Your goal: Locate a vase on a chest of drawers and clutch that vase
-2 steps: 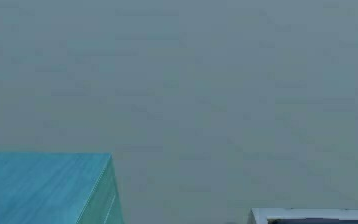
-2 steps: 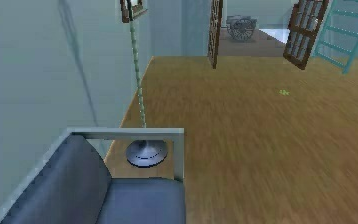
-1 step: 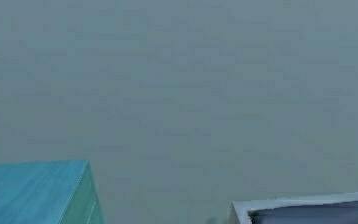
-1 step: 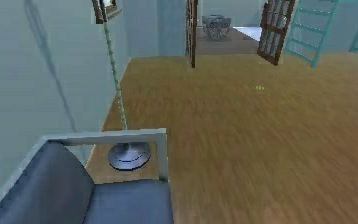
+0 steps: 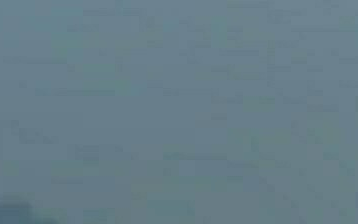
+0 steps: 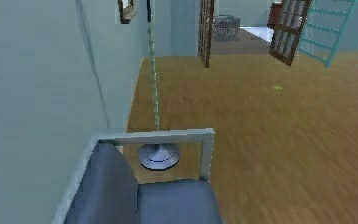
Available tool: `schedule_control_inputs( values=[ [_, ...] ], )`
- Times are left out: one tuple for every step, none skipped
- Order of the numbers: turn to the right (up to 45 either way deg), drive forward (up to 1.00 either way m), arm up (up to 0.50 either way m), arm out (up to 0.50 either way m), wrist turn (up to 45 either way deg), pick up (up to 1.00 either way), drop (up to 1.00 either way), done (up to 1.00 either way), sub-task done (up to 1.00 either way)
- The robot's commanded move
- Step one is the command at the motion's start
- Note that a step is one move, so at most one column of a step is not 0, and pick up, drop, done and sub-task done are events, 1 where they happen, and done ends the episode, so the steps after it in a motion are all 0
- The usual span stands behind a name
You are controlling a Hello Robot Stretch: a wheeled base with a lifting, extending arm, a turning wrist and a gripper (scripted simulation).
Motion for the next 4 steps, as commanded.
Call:
schedule_control_inputs(
  values=[
    [45.0,0.00,0.00,0.00,0.0,0.00,0.00,0.00,0.00],
    [45.0,0.00,0.00,0.00,0.0,0.00,0.00,0.00,0.00],
    [45.0,0.00,0.00,0.00,0.0,0.00,0.00,0.00,0.00],
    [30.0,0.00,0.00,0.00,0.0,0.00,0.00,0.00,0.00]
  ],
)
